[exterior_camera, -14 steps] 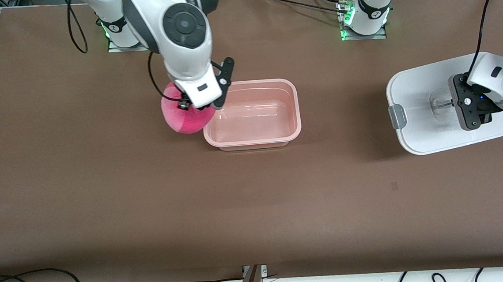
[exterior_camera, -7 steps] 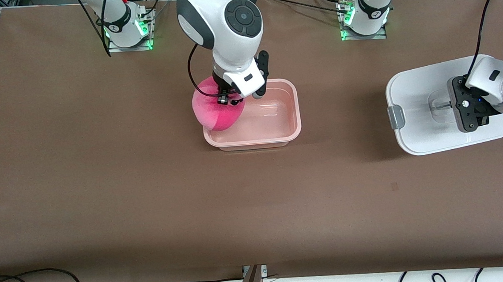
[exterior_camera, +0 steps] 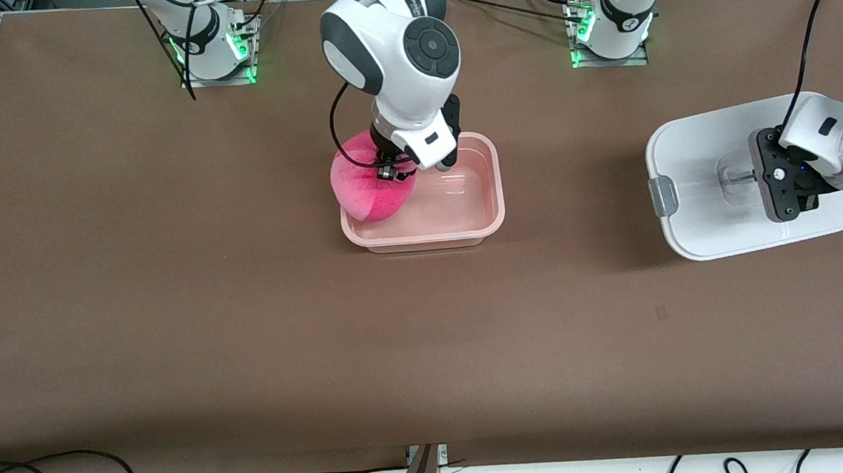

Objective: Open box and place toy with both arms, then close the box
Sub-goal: 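Carry the pink plush into the pink tub with the right gripper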

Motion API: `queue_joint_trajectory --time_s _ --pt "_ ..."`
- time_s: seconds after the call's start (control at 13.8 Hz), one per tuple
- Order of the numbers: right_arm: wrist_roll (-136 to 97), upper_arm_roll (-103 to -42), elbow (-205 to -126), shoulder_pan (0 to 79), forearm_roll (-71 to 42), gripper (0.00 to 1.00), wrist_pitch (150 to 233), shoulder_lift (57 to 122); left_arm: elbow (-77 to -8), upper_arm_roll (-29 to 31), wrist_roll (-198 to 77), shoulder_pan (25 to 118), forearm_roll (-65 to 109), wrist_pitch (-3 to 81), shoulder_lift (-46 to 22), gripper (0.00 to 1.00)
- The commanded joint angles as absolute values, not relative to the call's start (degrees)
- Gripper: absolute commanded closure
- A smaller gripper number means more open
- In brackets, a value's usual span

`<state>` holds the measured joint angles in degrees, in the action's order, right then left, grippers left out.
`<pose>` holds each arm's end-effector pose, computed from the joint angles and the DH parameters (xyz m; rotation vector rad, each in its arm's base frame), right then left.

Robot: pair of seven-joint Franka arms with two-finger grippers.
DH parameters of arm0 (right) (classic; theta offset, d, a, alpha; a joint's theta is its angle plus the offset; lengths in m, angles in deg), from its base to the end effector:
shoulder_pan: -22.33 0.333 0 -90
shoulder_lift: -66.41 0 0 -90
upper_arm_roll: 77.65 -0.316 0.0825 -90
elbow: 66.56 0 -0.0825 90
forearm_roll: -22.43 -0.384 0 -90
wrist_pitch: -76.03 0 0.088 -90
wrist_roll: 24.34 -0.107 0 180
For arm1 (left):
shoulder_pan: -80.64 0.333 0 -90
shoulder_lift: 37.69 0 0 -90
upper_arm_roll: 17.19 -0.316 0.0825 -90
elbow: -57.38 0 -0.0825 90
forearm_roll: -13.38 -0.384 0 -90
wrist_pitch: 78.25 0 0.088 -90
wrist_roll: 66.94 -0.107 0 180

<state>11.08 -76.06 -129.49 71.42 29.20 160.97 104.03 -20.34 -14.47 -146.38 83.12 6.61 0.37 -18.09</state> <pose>0.4835 0.5159 0.4181 2.2046 1.9658 -0.3807 0.6242 0.0163 0.5072 2.2890 -1.9013 -0.4752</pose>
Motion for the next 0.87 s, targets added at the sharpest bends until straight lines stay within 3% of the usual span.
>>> queue_joint_trajectory --time_s 0.0,0.73,0.8 --pt "10.0 -75.5 -127.2 72.5 30.4 1.0 161.9 106.7 -20.1 -14.2 -147.8 83.1 5.5 0.3 -18.4 1.0" --pt "5.4 -75.2 -127.4 73.0 30.8 1.0 168.7 112.2 -20.1 -14.2 -147.5 81.8 5.4 0.2 -18.4 1.0" --pt "5.4 -75.3 -127.6 73.0 31.9 0.95 170.2 113.3 -20.1 -14.2 -147.5 81.8 5.4 0.2 -18.4 1.0"
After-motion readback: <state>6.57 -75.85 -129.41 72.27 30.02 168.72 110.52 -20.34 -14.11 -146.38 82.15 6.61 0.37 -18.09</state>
